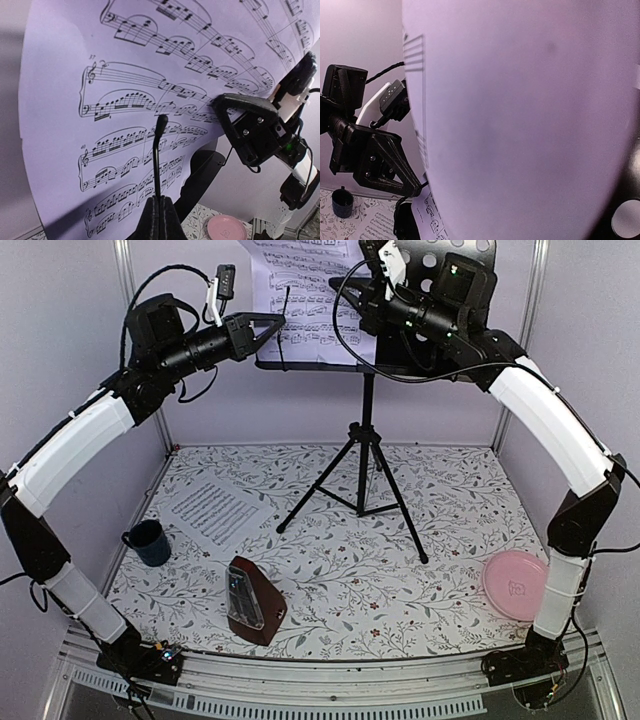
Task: Set up the instrument practice props
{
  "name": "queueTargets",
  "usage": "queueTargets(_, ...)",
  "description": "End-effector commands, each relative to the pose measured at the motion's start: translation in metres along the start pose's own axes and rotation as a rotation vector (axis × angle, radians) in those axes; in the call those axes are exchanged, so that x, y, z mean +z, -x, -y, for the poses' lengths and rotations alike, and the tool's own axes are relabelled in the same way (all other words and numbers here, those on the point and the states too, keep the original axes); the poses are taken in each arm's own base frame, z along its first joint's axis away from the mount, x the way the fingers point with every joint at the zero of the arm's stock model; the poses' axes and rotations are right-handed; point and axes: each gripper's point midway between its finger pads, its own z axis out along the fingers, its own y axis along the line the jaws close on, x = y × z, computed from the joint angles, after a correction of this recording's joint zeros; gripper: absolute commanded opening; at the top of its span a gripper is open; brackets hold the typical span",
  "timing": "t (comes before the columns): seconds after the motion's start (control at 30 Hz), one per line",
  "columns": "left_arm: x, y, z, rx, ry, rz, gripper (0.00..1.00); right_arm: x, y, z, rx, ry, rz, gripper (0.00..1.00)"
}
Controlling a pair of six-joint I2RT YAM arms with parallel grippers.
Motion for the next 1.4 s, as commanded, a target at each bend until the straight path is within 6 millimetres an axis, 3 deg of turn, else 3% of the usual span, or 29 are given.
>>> queueTargets(0.0,0.004,0.001,0.001,0.026,-0.009,0.0,0.0,0.005,-0.001,0.002,-0.004,0.001,0.019,0.0)
queueTargets(0.13,0.005,0.0,0.0,0.024,-0.005,-0.003,0.0,0.004,-0.002,0.003,-0.011,-0.002,0.009,0.01)
queueTargets(0.3,0.004,0.002,0.0,0.016,0.001,0.001,0.22,0.002,0.001,0.006,-0.014,-0.019,0.013,0.1)
queueTargets(0.4,0.001,0.005,0.001,0.024,0.015,0.006,0.28,0.001,0.003,0.009,-0.017,-0.036,0.016,0.18)
queueTargets(0.63,-0.017,0.012,0.001,0.041,0.083,0.026,0.47,-0.005,0.013,0.019,-0.017,-0.086,0.026,0.41)
queueTargets(0.8,-0.04,0.015,0.001,0.06,0.145,0.045,0.65,-0.018,0.027,0.031,-0.006,-0.15,0.036,0.68)
queueTargets(1.03,-0.058,-0.014,-0.012,0.024,0.222,-0.037,0.81,-0.047,0.038,0.051,0.042,-0.278,0.002,1.0)
queueTargets(1.17,-0.061,-0.034,-0.014,-0.009,0.223,-0.078,0.86,-0.064,0.036,0.058,0.071,-0.337,-0.025,0.99)
queueTargets(1.37,-0.069,-0.056,-0.016,-0.039,0.227,-0.105,0.87,-0.084,0.043,0.051,0.117,-0.321,-0.015,0.99)
